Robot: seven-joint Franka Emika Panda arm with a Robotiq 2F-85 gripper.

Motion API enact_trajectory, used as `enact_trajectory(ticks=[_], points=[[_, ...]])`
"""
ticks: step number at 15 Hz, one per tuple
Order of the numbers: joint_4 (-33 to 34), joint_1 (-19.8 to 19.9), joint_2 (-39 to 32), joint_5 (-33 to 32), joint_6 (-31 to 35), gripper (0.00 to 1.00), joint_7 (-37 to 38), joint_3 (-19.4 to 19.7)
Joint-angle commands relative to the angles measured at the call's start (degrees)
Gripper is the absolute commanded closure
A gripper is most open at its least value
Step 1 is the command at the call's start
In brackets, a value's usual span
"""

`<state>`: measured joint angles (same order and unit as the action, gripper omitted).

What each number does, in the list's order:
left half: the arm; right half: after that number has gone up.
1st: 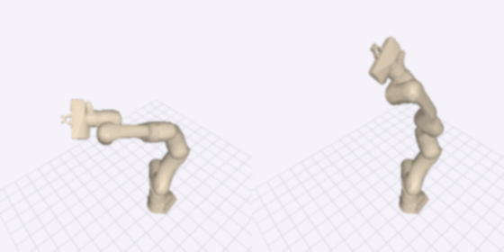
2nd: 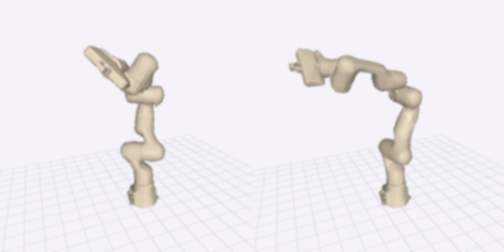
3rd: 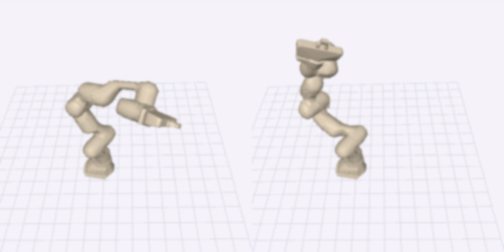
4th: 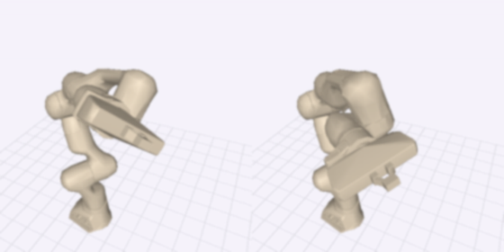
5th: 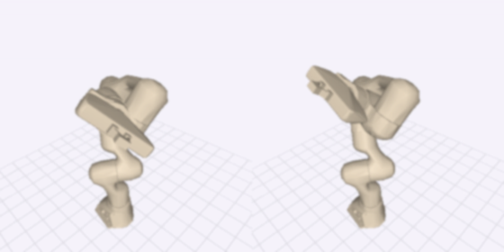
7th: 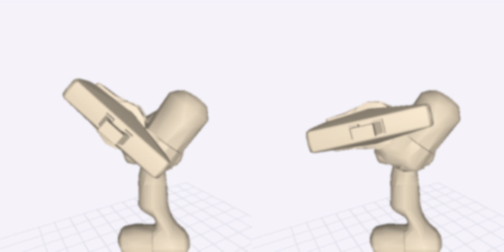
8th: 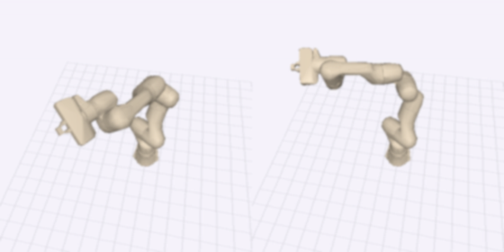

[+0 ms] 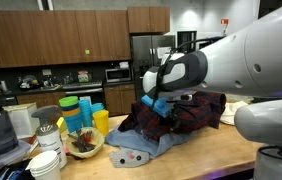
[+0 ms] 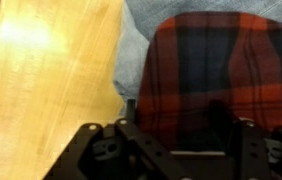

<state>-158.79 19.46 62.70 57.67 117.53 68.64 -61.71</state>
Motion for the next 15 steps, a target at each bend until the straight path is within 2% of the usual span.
enact_trajectory(ticks=[1, 5, 7, 10, 11, 15], points=[[-0.5, 1.8, 0.6, 3.1, 1.9, 0.55, -2.7, -1.3], [-0.7, 1.7, 1.8, 3.2, 2.3, 0.87, -4.3, 0.1], [-0.7, 0.8, 3.6, 0.0, 1.4, 0.98, -5.7, 2.4], [-0.7, -1.3, 7.5, -6.5, 0.4, 1.00, -9.1, 7.3], [-0.9, -4.5, 5.1, -12.0, 3.2, 0.98, -8.5, 10.8], [2.2, -11.4, 5.9, -25.2, 1.3, 0.98, -14.0, 21.9]])
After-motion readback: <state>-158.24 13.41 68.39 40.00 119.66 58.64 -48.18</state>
